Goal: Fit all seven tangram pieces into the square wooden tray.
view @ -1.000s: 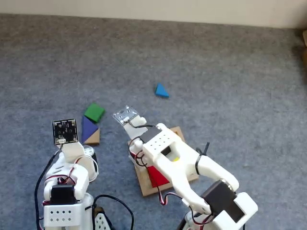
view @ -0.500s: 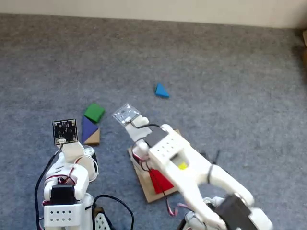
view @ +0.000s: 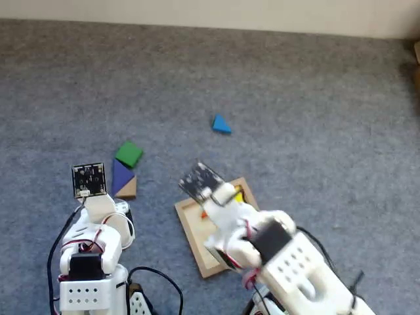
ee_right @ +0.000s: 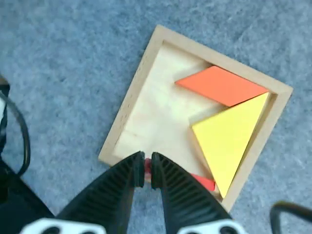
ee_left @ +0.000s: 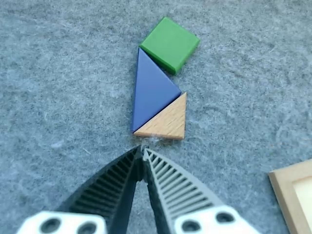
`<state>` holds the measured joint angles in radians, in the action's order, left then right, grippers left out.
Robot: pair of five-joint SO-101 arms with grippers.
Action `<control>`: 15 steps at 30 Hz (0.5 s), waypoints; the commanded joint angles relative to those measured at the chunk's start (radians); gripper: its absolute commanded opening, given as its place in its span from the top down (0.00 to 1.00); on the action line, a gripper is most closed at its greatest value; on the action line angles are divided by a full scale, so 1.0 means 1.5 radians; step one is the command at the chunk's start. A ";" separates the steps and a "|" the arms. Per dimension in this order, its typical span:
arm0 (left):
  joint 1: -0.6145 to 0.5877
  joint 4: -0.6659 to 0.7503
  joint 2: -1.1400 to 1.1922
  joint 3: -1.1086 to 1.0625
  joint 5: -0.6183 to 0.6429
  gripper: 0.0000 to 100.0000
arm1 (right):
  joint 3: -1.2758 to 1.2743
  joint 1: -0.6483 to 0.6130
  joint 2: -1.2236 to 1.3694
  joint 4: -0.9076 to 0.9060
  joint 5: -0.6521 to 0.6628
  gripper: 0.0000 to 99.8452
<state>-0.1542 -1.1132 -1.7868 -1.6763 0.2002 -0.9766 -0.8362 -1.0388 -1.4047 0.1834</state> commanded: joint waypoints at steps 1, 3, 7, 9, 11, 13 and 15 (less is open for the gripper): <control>-0.010 -0.001 -0.002 -0.014 -0.004 1.00 | -0.018 0.008 -0.097 -0.061 0.041 1.00; -0.010 -0.001 -0.002 -0.014 -0.004 1.00 | -0.017 0.012 -0.139 -0.072 0.060 1.00; -0.010 -0.001 -0.002 -0.014 -0.004 1.00 | -0.013 0.042 -0.182 -0.102 0.092 1.00; -0.010 -0.001 -0.002 -0.014 -0.004 1.00 | -0.013 0.068 -0.177 -0.119 0.114 1.00; -0.010 -0.001 -0.002 -0.014 -0.004 1.00 | -0.013 0.100 -0.168 -0.127 0.141 1.00; -0.010 -0.001 -0.002 -0.014 -0.004 1.00 | -0.017 0.131 -0.161 -0.128 0.179 1.00; -0.010 -0.001 -0.002 -0.014 -0.004 1.00 | -0.022 0.161 -0.155 -0.129 0.219 1.00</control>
<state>-0.1542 -1.1132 -1.7868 -1.6763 0.2002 -1.0042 -0.6659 -1.2996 -1.5858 0.4335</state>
